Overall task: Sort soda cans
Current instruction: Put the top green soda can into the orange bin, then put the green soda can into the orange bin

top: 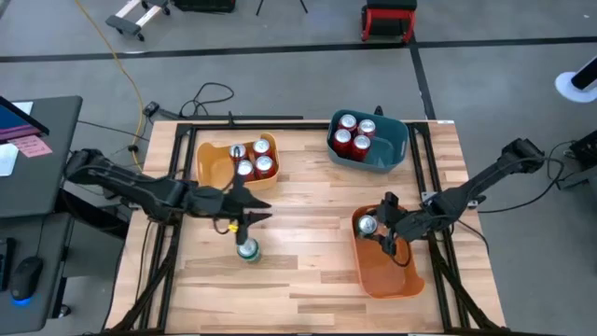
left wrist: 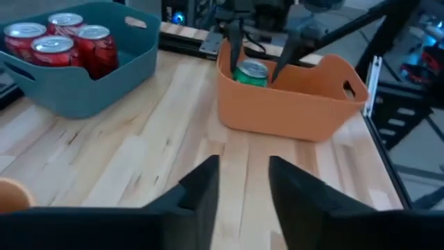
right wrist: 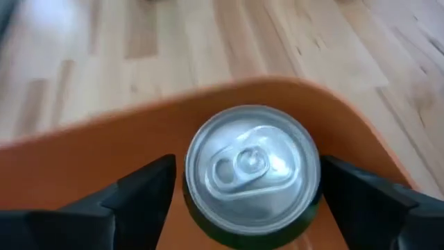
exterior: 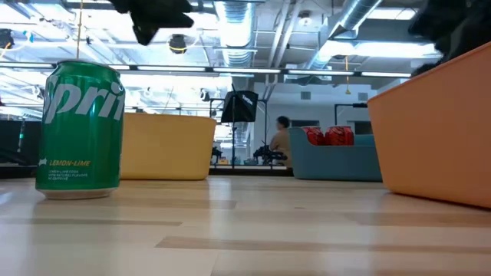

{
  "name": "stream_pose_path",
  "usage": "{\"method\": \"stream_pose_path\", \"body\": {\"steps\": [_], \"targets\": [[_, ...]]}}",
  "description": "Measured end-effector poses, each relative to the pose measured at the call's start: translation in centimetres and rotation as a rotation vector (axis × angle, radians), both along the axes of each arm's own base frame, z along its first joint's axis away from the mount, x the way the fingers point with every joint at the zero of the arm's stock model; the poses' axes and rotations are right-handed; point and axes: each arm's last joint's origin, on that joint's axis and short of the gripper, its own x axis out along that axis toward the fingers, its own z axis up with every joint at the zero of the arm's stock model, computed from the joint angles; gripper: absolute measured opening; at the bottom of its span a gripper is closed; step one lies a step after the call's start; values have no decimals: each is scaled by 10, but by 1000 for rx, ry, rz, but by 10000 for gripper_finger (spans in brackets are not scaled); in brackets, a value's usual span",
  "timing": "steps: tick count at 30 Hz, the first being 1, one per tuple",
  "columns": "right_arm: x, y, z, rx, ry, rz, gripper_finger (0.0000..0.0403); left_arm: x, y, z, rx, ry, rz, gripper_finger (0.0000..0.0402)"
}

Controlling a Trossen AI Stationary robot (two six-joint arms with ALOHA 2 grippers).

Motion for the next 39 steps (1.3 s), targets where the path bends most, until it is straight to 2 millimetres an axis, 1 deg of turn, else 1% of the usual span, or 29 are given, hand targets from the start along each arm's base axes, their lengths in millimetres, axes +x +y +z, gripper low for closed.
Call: {"method": "stream_pose_path", "body": {"steps": [4,7,9,13,17,23,27,35,39], "targets": [[-3,-1,19,-5,-28,27,361,-17,-8,1,10,53,-33,168],[-6,-3,31,-8,-35,30,361,-30,-8,-5,7,150,17,196],[-8,-4,42,4,-65,34,361,-38,-8,-11,2,227,42,210],[-12,-5,62,6,-145,72,361,-47,-11,-21,-19,340,51,231],[-16,-5,77,9,-210,102,361,-49,-20,-32,-39,430,63,250],[-19,-6,80,9,-227,107,361,-53,-39,-48,-38,529,52,285],[-19,-6,80,6,-229,104,360,-58,-49,-53,-35,567,42,302],[-18,-5,81,12,-239,103,360,-71,-64,-55,-89,565,17,307],[-18,-5,81,8,-241,106,360,-71,-66,-73,-114,509,25,307]]}}
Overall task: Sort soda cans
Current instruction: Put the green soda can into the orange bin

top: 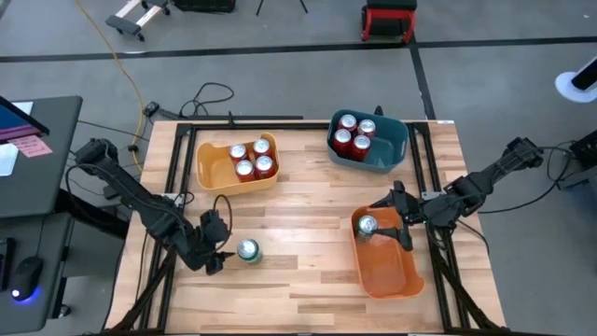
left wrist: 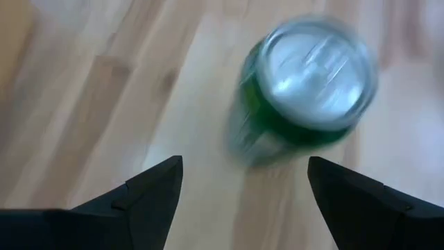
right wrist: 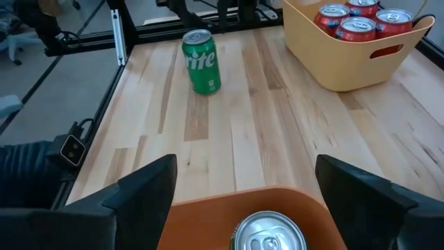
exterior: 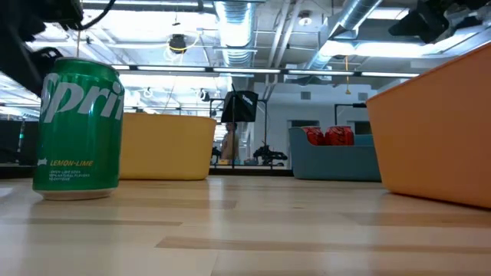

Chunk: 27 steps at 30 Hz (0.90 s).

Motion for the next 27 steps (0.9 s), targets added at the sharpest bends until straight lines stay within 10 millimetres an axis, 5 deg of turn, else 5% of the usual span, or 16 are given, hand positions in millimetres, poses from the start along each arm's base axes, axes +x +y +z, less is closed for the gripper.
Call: {"method": "stream_pose_path", "body": {"steps": [16,27], "targets": [[2,1,4,7,-36,20,360,7,10,-51,-109,-343,22,307],[2,1,3,-4,-35,26,360,36,-1,-87,35,-338,-50,307]]}}
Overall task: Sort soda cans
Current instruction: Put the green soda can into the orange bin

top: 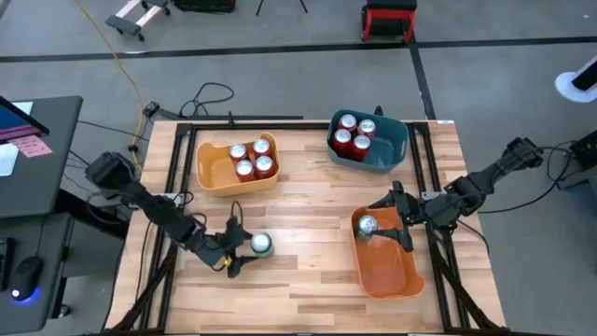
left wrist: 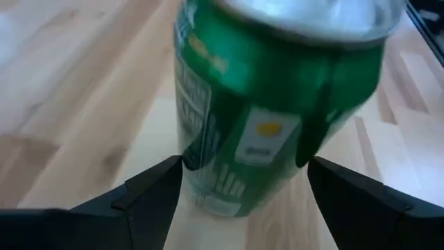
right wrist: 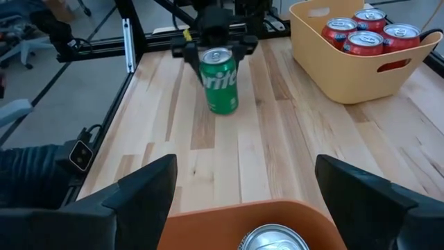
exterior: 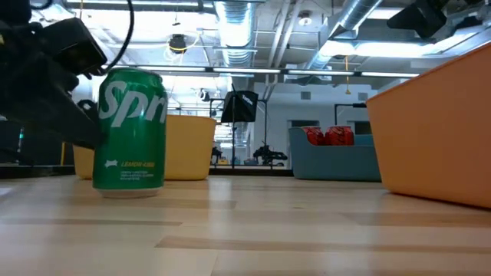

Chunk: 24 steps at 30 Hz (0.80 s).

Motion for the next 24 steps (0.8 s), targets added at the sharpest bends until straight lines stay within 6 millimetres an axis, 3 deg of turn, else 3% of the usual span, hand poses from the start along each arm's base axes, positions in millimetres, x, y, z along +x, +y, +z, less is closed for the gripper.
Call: {"method": "stream_pose_path", "body": {"steps": [14,24], "targets": [[0,0,0,2,-1,5,360,53,-12,-13,244,-18,-29,307],[-2,4,0,1,-1,32,360,81,-10,-11,269,-27,11,307]]}}
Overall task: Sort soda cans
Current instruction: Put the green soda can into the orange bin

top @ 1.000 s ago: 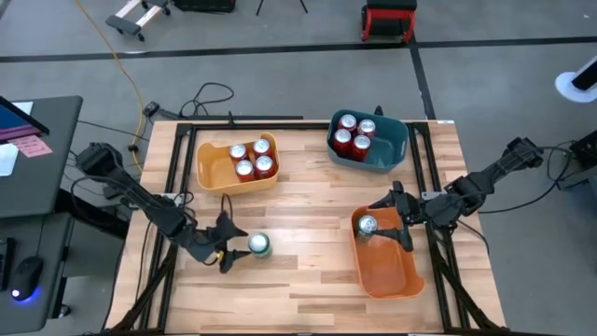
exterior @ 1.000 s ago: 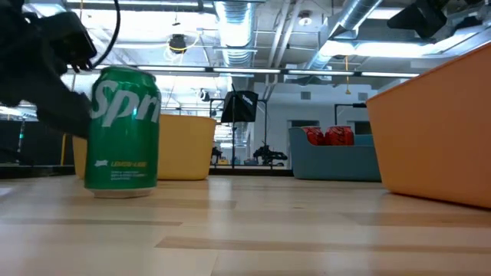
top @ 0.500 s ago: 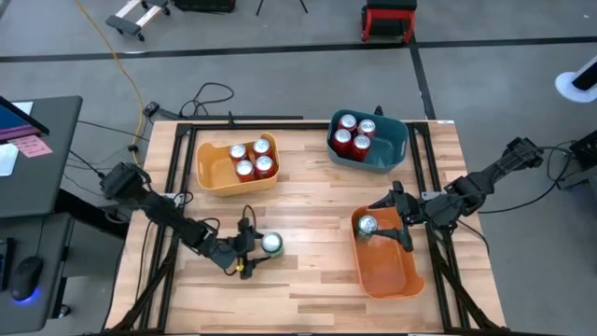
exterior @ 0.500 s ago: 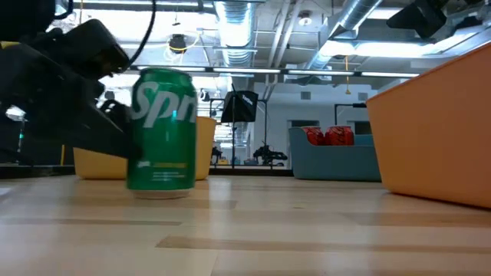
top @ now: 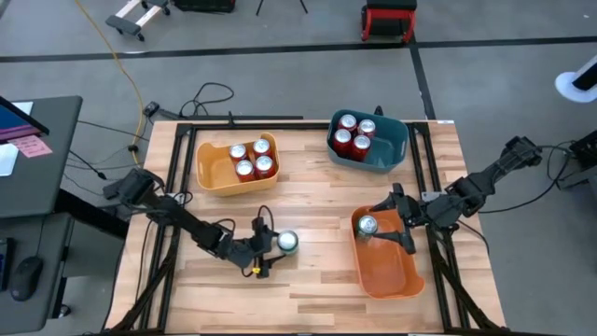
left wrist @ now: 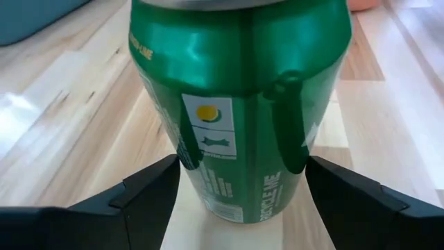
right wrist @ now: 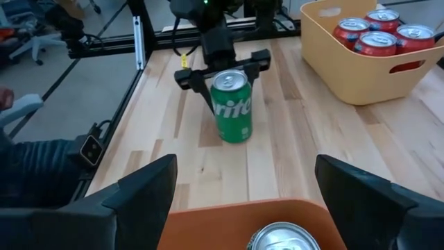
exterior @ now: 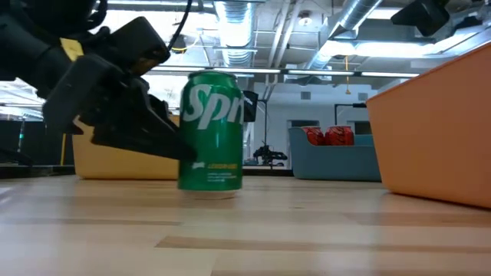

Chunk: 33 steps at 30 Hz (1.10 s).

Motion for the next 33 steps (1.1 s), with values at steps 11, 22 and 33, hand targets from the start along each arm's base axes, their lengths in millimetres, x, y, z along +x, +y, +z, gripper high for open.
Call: {"method": "stream_pose_path", "body": {"steps": [11,22,33], "targets": [[0,0,0,-1,3,1,360,1,2,-1,-63,23,42,307],[10,-2,-8,11,49,-73,360,-12,2,5,-108,118,68,307],[27,-26,-5,-144,6,-209,360,-10,11,40,-161,-20,84,307]]}}
